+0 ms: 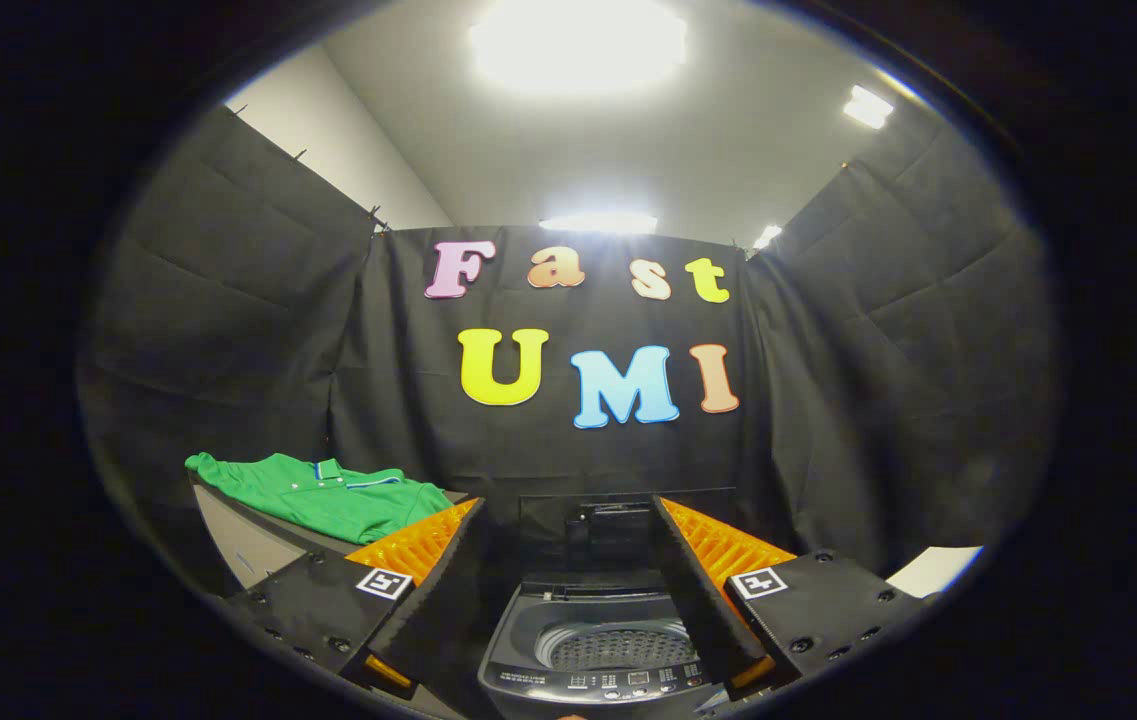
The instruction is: Put the clothes into the washing machine and then close the washing machine lid.
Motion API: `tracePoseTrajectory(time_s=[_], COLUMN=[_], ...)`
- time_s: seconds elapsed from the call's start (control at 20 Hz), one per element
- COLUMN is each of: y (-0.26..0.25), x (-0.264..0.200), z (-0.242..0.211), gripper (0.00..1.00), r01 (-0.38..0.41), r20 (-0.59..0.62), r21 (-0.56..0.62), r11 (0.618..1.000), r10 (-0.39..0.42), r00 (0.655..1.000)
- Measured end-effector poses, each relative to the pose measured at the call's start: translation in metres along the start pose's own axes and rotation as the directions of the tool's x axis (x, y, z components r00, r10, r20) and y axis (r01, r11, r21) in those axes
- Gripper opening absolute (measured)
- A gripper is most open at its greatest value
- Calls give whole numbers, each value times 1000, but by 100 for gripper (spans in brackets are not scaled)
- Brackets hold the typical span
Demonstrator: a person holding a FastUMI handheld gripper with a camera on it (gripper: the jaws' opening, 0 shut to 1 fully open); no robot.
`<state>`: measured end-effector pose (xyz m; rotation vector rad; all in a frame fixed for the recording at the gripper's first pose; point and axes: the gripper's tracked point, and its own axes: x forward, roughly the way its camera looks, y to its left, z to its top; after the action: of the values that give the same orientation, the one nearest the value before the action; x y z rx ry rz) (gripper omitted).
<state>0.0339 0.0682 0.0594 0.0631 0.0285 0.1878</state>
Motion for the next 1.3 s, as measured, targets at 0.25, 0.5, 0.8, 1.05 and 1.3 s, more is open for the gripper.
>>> tracePoseTrajectory(time_s=[0.25,0.5,0.8,1.05,1.3], y=[35,78,93,122,169], x=[26,55,91,109,125], z=[14,16,8,21,23], gripper=[99,99,97,97,97], r01=[-92,-222,-229,-259,-313], r20=[-31,-130,-212,-242,-321], r21=[18,154,148,110,116], r11=[996,963,962,960,943], r10=[93,242,257,279,334], r00=[995,961,943,929,886])
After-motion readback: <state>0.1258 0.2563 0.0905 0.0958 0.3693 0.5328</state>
